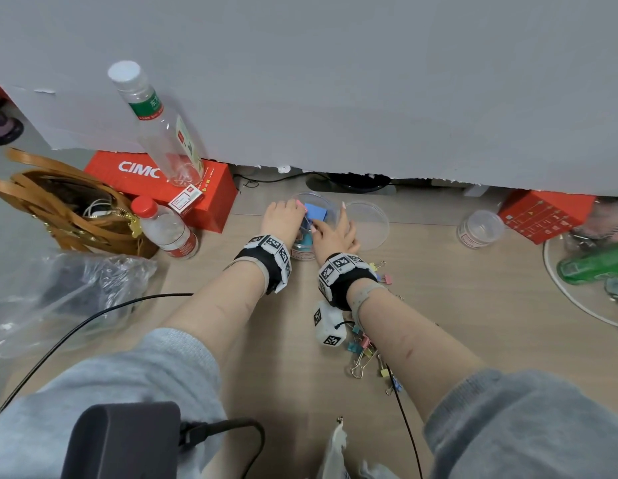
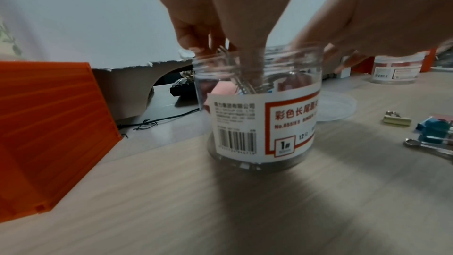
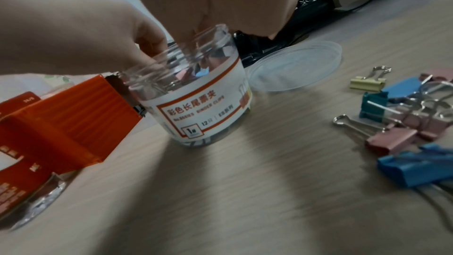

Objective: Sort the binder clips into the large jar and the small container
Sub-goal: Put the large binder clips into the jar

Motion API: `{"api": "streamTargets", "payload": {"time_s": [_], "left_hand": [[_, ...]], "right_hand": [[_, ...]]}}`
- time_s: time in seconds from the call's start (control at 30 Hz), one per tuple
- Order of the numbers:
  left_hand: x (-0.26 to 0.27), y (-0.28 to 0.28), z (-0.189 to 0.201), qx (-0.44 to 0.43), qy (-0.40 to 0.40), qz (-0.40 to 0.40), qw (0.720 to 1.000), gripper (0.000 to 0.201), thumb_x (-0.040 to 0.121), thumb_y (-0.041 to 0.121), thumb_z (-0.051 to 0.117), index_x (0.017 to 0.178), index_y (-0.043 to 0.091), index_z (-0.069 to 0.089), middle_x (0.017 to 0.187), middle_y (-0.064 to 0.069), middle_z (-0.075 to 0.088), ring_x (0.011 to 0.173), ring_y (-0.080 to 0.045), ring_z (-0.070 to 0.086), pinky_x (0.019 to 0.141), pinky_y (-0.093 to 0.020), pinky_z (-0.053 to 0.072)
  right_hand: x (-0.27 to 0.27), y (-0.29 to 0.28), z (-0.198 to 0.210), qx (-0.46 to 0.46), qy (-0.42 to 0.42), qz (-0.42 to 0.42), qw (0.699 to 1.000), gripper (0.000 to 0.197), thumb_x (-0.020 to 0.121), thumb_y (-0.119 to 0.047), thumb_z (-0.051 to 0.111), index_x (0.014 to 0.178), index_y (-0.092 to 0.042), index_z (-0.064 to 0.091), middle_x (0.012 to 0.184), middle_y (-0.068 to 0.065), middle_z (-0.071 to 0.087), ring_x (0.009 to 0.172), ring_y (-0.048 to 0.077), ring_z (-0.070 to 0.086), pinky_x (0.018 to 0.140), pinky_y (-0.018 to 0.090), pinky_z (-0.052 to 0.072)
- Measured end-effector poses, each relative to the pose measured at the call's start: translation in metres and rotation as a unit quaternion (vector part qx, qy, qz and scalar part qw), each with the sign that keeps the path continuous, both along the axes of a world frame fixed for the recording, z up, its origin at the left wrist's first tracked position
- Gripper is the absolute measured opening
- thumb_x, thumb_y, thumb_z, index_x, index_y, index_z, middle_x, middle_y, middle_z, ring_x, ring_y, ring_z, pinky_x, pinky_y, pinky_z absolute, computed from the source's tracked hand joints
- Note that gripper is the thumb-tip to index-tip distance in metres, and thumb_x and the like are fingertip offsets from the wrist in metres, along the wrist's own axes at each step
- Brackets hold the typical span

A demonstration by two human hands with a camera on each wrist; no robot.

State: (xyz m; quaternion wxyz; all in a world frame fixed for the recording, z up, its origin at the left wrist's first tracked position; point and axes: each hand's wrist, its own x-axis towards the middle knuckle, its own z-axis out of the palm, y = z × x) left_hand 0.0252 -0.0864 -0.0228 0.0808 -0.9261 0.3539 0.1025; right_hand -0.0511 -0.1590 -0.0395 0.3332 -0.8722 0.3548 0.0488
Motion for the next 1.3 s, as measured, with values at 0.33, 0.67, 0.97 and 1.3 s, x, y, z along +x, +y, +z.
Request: {"api": "streamTargets", "payload": {"time_s": [0.33, 0.67, 0.97, 1.3], "left_hand": [[0.009, 0.002, 0.016, 0.048, 0.2, -0.008, 0.979, 0.03, 0.092, 0.021, 0.053, 0.109, -0.001, 0.063, 0.115, -0.022, 0.061, 0.107, -0.037, 0.058, 0.088, -0.037, 0.046], [0.019, 0.009, 0.027, 0.085, 0.059, -0.071, 0.992, 0.043, 0.085, 0.049, 0.054, 0.105, 0.014, 0.068, 0.114, -0.006, 0.054, 0.112, -0.025, 0.038, 0.094, -0.034, 0.029], [0.021, 0.02, 0.044, -0.02, 0.109, 0.072, 0.991, 0.042, 0.095, 0.038, 0.044, 0.108, 0.001, 0.06, 0.113, -0.015, 0.061, 0.106, -0.033, 0.057, 0.081, -0.034, 0.043], [0.037, 0.032, 0.046, -0.178, 0.178, 0.158, 0.955, 0.04, 0.099, 0.035, 0.035, 0.079, 0.005, 0.054, 0.086, -0.017, 0.062, 0.083, -0.03, 0.059, 0.085, -0.039, 0.047]], "right_hand": [[-0.009, -0.009, 0.0, 0.015, -0.075, -0.045, 0.996, 0.051, 0.091, -0.029, 0.052, 0.139, -0.032, 0.036, 0.157, 0.0, 0.014, 0.137, 0.024, 0.029, 0.109, 0.039, 0.023], [-0.022, -0.014, 0.002, 0.051, -0.128, -0.092, 0.986, 0.052, 0.093, -0.031, 0.048, 0.142, -0.026, 0.032, 0.155, 0.0, 0.02, 0.14, 0.024, 0.026, 0.111, 0.04, 0.022], [-0.025, -0.013, 0.01, 0.043, -0.145, -0.078, 0.985, 0.043, 0.095, -0.028, 0.045, 0.137, -0.023, 0.039, 0.154, 0.001, 0.023, 0.139, 0.023, 0.028, 0.111, 0.039, 0.021], [-0.02, -0.008, 0.026, 0.01, -0.137, 0.039, 0.99, 0.027, 0.095, -0.031, 0.044, 0.12, -0.022, 0.051, 0.144, -0.002, 0.036, 0.133, 0.018, 0.031, 0.105, 0.034, 0.021]]}}
